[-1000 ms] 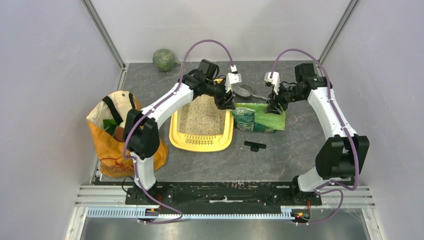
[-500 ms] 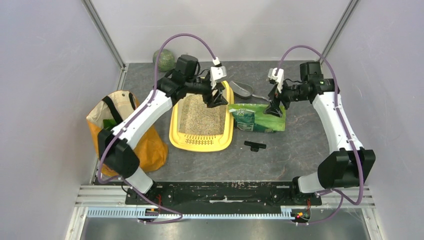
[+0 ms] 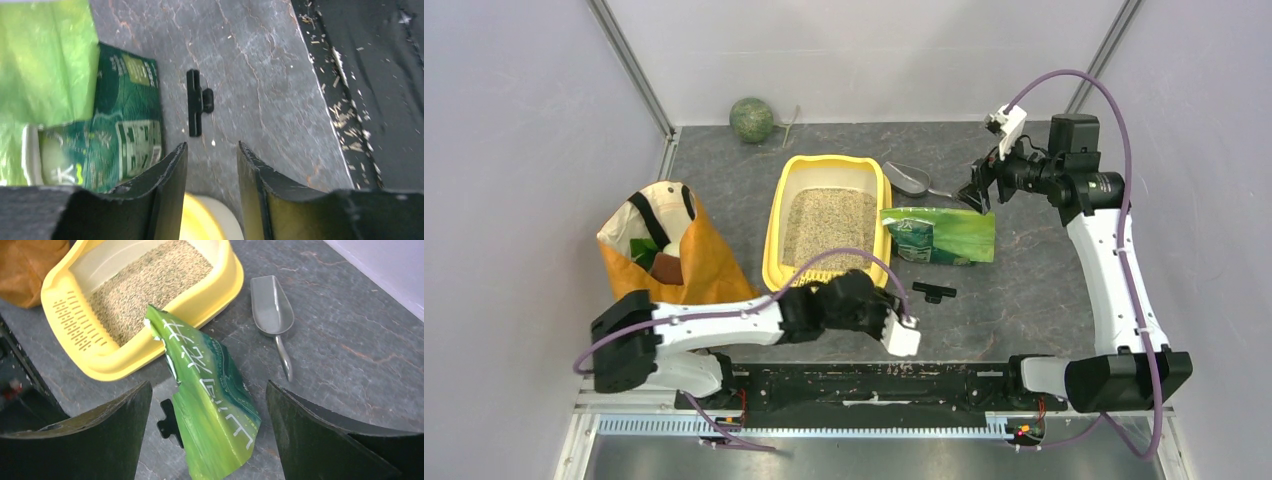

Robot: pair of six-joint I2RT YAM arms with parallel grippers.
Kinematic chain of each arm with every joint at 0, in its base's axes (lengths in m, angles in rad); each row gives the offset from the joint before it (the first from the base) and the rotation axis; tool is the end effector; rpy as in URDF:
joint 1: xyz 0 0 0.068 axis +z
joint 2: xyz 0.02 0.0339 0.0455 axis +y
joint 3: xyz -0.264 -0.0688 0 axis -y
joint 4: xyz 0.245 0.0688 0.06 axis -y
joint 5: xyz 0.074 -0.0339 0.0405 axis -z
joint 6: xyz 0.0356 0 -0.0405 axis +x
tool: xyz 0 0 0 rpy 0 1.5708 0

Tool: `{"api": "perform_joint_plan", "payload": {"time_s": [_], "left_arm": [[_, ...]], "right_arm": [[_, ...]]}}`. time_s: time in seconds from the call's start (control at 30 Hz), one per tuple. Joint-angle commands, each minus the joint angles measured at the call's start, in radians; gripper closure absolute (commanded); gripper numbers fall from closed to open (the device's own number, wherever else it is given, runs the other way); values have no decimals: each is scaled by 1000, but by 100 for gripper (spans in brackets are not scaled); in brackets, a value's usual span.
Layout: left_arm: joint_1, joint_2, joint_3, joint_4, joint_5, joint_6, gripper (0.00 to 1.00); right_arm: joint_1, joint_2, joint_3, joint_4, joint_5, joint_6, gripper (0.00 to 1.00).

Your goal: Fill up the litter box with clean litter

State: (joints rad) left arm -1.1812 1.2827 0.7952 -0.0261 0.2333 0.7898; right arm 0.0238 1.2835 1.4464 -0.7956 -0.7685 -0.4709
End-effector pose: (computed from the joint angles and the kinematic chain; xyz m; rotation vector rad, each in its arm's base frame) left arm 0.1003 -0.2660 0.2515 1.8299 1.0404 -0.4799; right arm 0.2569 0.0309 0.4067 -0.8937 1.8526 0.5681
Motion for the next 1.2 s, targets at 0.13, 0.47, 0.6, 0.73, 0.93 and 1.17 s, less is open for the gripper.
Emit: {"api": "perform_joint_plan", "payload": {"time_s": [0.13, 0.47, 0.6, 0.73, 0.93, 1.17], "left_arm": [[-174, 334, 78, 470, -378, 124, 55], [-178, 616, 228, 503, -534, 142, 56], [-173, 672, 244, 497, -550, 154, 56], [-160, 728, 269, 499, -589, 162, 56], [-143, 792, 305, 503, -633, 185, 56], [-103, 831, 347, 455, -640, 175, 67]], "right_arm": [[-8, -52, 53, 75, 168, 210, 9], [-46, -55, 74, 64, 195, 218, 8], [-61, -49, 86, 55, 186, 211, 8], [-74, -44, 98, 47, 174, 204, 8], [-81, -41, 100, 38, 164, 199, 8], [-82, -37, 107, 30, 164, 188, 8]]}}
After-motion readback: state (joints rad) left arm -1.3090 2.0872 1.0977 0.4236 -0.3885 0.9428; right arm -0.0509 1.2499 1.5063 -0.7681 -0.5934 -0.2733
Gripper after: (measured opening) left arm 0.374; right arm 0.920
